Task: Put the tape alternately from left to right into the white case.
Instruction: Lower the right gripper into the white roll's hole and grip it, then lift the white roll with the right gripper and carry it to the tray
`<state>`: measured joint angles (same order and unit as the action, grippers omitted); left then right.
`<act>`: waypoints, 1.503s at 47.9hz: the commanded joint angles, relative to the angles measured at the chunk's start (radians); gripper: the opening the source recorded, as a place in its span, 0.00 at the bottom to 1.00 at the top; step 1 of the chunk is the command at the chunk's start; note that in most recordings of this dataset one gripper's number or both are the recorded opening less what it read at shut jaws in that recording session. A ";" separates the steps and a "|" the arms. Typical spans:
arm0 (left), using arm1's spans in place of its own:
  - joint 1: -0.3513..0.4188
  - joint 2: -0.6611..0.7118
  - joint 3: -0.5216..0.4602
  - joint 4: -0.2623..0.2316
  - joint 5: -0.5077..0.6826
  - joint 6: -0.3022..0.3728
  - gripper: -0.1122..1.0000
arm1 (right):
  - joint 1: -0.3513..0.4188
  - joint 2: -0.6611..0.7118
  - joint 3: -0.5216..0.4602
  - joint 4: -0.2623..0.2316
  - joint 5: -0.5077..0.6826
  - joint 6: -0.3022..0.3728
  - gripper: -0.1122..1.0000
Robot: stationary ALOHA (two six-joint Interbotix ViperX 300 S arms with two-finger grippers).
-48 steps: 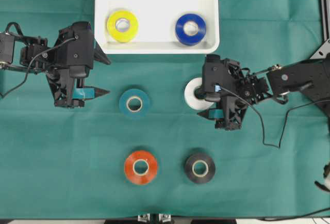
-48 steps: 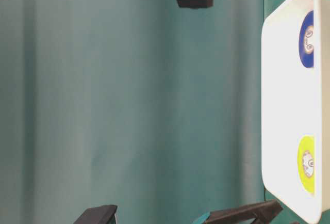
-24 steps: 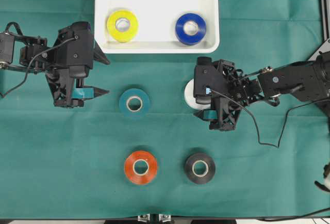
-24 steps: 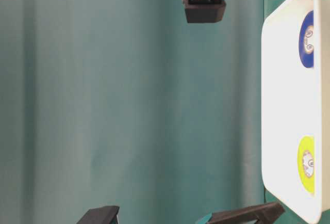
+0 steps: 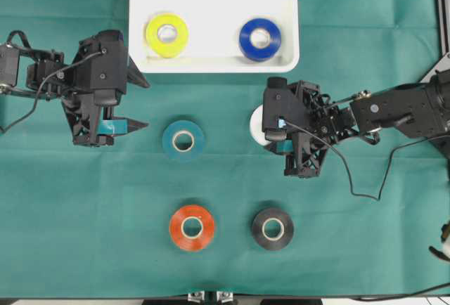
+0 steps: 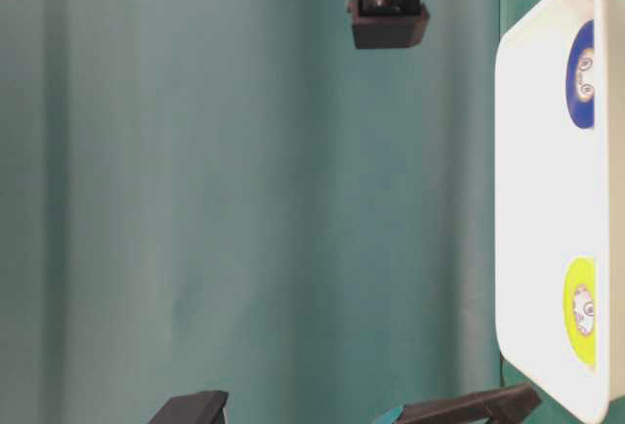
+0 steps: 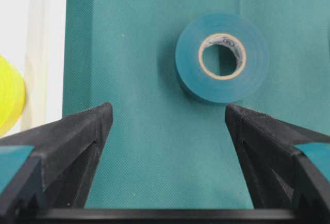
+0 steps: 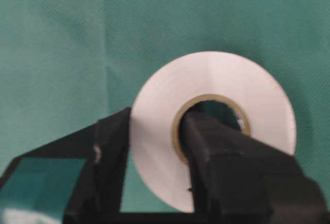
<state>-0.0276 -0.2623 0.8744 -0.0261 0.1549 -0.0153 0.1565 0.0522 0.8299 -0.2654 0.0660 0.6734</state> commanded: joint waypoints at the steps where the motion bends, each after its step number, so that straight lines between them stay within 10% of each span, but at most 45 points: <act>1: -0.003 -0.008 -0.009 -0.002 -0.006 0.000 0.72 | -0.003 -0.026 -0.018 0.002 -0.008 -0.002 0.37; 53: -0.003 -0.008 -0.009 -0.002 -0.008 -0.002 0.72 | 0.006 -0.213 0.002 -0.011 -0.144 -0.017 0.37; 72: -0.003 -0.008 -0.009 -0.002 -0.008 0.000 0.72 | -0.167 -0.212 -0.032 -0.166 -0.144 -0.018 0.37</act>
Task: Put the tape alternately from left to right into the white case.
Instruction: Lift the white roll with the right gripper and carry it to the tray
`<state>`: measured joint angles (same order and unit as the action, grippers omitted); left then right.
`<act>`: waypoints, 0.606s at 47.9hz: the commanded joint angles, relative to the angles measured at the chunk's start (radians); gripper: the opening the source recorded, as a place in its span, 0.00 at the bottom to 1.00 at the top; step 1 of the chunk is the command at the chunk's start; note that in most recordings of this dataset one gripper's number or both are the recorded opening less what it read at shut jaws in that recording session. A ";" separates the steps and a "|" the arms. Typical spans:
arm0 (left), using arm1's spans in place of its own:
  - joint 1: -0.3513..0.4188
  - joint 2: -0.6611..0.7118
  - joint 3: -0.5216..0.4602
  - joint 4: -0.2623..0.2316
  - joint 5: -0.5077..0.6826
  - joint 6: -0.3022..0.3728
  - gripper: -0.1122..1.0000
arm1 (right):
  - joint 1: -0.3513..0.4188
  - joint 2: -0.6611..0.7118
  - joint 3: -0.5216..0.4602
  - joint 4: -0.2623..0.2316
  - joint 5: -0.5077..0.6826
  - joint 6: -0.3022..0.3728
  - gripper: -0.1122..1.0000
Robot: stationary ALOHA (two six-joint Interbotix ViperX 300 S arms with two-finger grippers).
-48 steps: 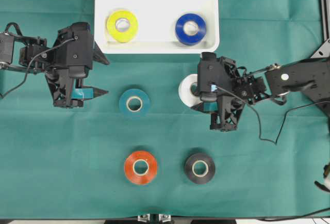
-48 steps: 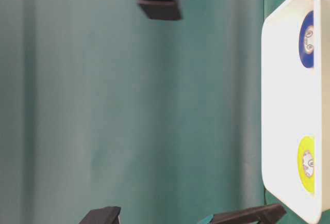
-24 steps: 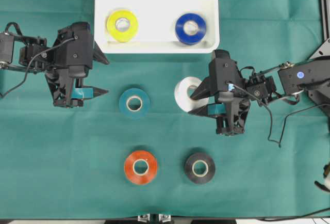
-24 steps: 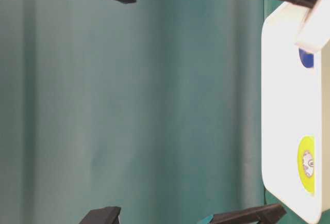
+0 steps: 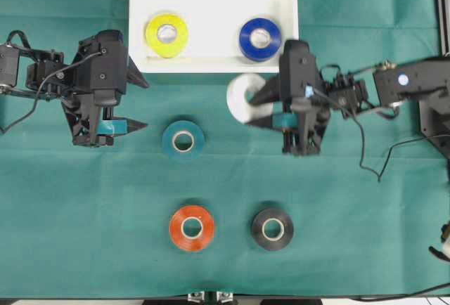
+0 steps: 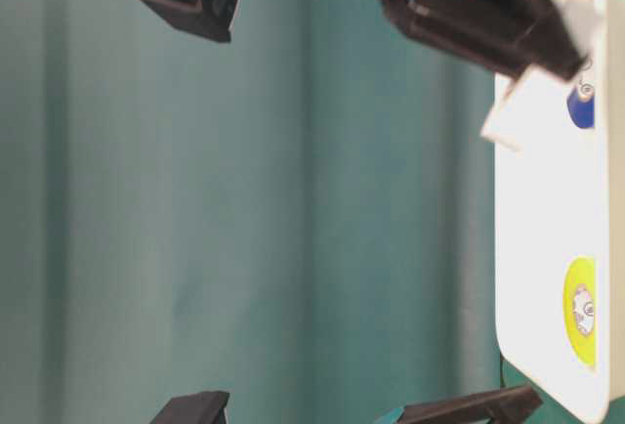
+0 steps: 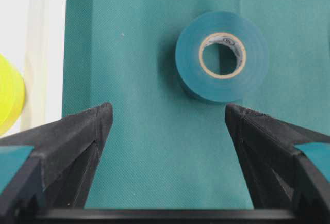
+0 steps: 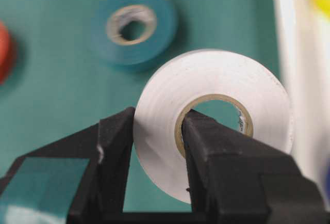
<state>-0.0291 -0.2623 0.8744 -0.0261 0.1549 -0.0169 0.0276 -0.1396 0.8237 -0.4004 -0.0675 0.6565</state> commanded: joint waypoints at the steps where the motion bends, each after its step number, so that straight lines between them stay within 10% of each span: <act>1: -0.002 -0.009 -0.011 -0.002 -0.008 0.002 0.72 | -0.049 -0.020 -0.026 -0.038 -0.011 -0.002 0.37; 29: -0.002 -0.008 -0.008 -0.002 -0.006 0.002 0.72 | -0.382 0.012 -0.015 -0.137 -0.011 -0.003 0.37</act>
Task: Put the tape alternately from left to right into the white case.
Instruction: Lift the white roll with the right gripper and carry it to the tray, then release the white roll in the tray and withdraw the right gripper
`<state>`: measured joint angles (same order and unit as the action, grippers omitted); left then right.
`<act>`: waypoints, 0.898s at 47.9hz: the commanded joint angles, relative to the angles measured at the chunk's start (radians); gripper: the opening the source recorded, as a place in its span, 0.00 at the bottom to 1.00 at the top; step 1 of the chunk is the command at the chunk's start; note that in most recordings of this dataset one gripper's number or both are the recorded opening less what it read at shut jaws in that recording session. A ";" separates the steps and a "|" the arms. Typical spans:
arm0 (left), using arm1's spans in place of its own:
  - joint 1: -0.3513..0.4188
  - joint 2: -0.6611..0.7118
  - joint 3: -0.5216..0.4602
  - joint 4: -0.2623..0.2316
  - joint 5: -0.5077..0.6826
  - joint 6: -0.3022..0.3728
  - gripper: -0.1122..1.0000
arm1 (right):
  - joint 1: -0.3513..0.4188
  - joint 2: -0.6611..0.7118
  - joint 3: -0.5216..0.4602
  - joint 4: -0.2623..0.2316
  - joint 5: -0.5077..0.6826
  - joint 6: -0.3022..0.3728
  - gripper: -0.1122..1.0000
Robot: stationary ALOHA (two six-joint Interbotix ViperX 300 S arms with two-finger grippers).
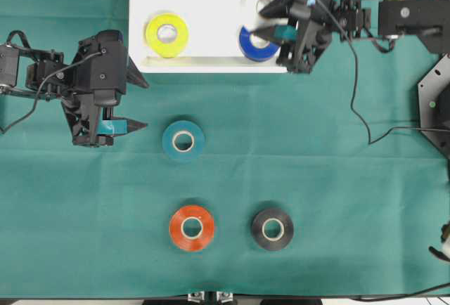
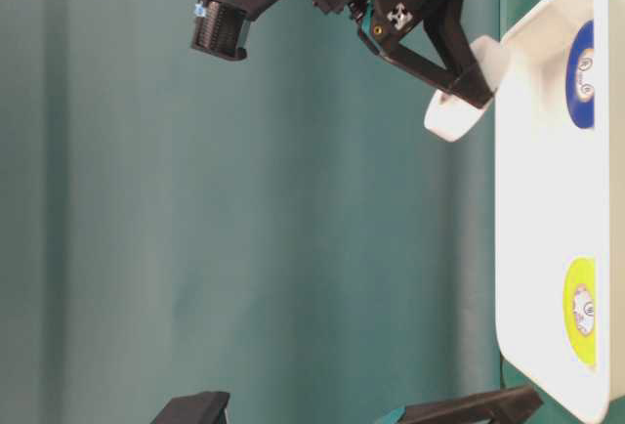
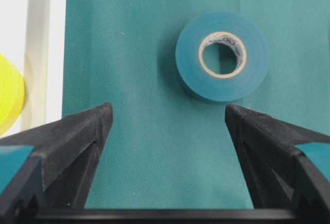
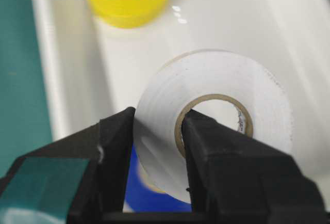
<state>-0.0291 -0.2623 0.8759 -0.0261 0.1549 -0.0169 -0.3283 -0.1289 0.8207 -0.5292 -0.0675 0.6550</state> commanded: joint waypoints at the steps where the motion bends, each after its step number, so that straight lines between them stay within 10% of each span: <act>1: -0.002 -0.008 -0.009 -0.002 -0.008 0.002 0.72 | -0.034 0.006 -0.014 -0.008 -0.011 -0.002 0.37; 43: -0.002 -0.008 -0.006 -0.002 -0.008 0.002 0.72 | -0.114 0.114 -0.026 -0.023 -0.075 0.000 0.37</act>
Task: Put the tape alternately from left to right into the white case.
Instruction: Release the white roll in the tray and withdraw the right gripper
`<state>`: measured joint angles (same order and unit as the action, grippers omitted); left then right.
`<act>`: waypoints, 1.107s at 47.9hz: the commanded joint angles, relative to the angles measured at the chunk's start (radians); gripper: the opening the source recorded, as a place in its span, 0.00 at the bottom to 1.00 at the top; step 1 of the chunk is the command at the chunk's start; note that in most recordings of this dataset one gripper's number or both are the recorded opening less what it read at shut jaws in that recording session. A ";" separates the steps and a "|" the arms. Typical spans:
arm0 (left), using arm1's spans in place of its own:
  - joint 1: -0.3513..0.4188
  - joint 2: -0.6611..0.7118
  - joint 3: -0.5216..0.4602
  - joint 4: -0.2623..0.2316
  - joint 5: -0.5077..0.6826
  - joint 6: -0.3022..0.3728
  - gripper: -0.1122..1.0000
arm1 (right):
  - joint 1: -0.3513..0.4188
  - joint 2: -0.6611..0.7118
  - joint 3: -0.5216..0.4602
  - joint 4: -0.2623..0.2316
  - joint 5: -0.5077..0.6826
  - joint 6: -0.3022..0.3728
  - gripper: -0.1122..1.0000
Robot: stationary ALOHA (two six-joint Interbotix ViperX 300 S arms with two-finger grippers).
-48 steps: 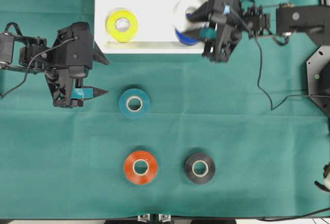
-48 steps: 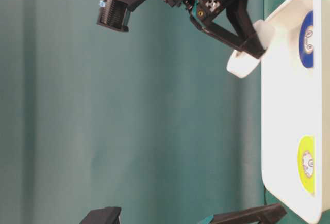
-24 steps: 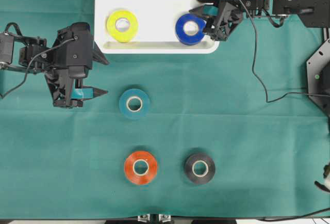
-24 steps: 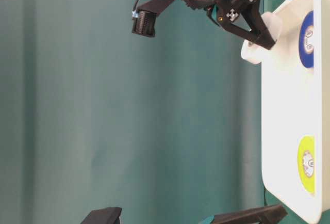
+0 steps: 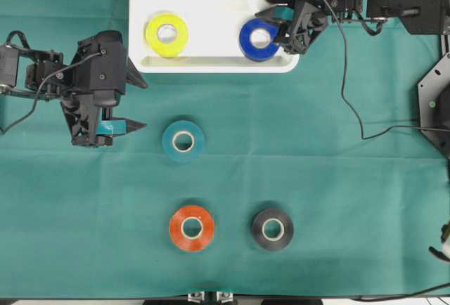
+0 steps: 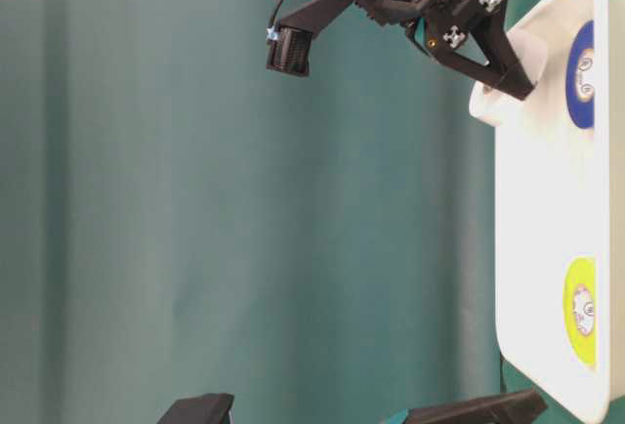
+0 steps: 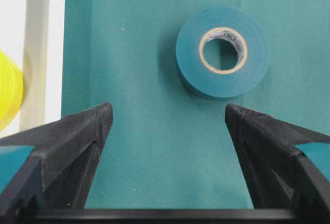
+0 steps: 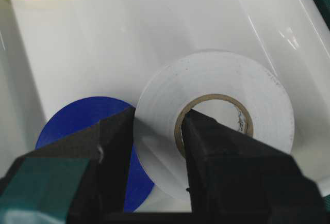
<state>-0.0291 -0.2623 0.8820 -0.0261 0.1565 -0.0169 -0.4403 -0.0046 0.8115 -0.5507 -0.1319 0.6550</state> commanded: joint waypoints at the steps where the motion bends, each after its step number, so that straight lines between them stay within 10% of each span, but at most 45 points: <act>1: -0.002 -0.008 -0.012 -0.002 -0.008 0.002 0.72 | -0.002 -0.011 -0.017 -0.003 -0.011 0.000 0.37; 19: -0.002 -0.008 -0.014 -0.002 -0.009 0.000 0.72 | -0.002 -0.011 -0.015 -0.003 -0.011 -0.002 0.38; 29: -0.002 -0.008 -0.012 -0.002 -0.009 0.000 0.72 | -0.002 -0.011 -0.015 -0.002 -0.011 0.000 0.87; 53: -0.002 -0.008 -0.014 -0.002 -0.009 0.000 0.72 | -0.002 -0.012 -0.012 -0.002 -0.009 0.003 0.82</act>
<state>-0.0291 -0.2623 0.8820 -0.0261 0.1549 -0.0169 -0.4418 -0.0031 0.8115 -0.5522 -0.1335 0.6565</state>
